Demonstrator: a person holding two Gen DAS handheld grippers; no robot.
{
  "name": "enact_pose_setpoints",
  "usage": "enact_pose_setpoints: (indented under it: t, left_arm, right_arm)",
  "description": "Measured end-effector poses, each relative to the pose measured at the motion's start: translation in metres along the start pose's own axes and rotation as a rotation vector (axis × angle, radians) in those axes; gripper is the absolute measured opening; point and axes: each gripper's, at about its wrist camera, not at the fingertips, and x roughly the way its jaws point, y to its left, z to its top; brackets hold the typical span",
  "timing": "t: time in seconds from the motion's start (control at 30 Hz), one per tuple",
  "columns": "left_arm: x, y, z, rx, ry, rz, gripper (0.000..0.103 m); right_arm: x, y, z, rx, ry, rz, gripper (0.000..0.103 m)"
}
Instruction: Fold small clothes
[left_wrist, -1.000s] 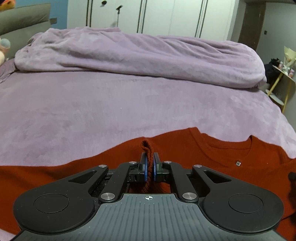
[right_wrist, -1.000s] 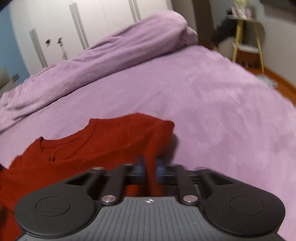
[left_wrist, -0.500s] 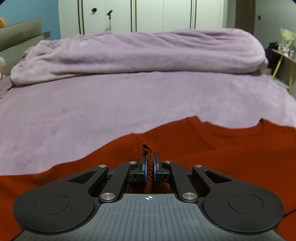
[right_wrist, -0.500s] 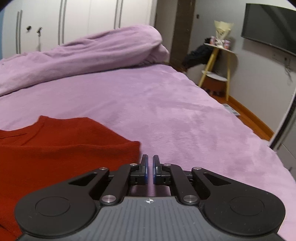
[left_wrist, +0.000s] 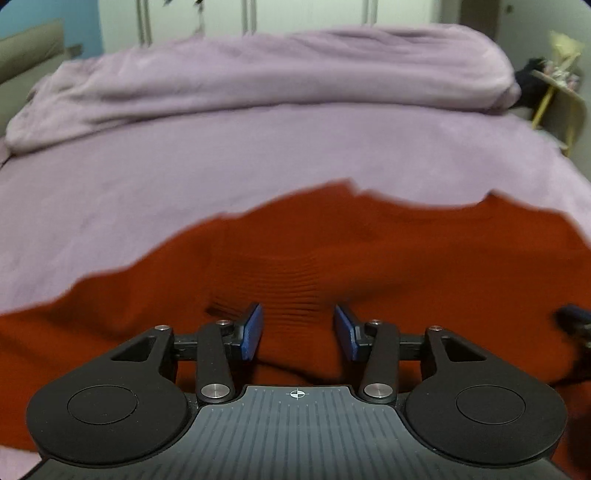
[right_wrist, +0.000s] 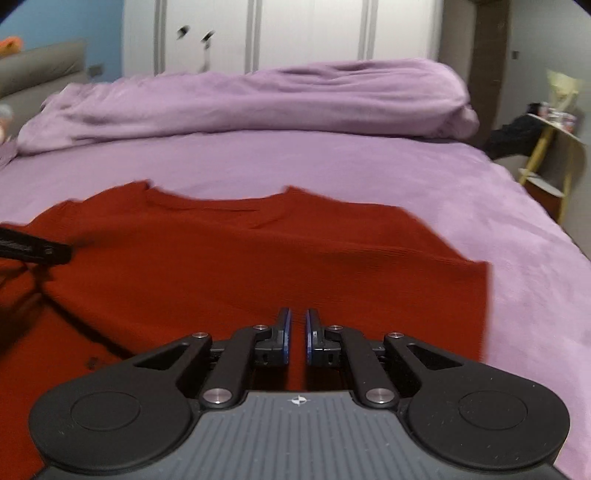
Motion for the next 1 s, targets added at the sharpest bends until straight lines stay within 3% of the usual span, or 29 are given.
enact_pose_setpoints:
  t: [0.2, 0.6, 0.73, 0.8, 0.9, 1.0]
  left_arm:
    - [0.002, 0.006, -0.001, 0.014, -0.023, 0.019, 0.055]
    - [-0.003, 0.008, -0.002, 0.008, 0.011, 0.046, 0.065]
    - [-0.02, 0.019, -0.005, -0.019, 0.042, 0.043, 0.07]
    - [-0.036, 0.032, -0.01, -0.066, 0.047, 0.012, 0.07]
    - [-0.07, 0.063, -0.026, -0.161, 0.023, -0.057, 0.076]
    - [-0.104, 0.107, -0.053, -0.28, -0.024, -0.089, 0.081]
  right_arm:
    - [-0.021, -0.048, -0.017, 0.001, -0.004, -0.172, 0.005]
    - [-0.005, -0.045, -0.015, -0.13, -0.007, -0.264, 0.005]
    - [-0.008, -0.045, -0.018, -0.144, 0.056, -0.454, 0.016]
    - [-0.022, -0.052, -0.017, -0.054, 0.069, -0.44, 0.016]
    - [-0.062, -0.042, -0.017, 0.012, -0.006, -0.33, 0.021]
    - [-0.099, -0.021, -0.026, 0.074, -0.041, -0.154, 0.039]
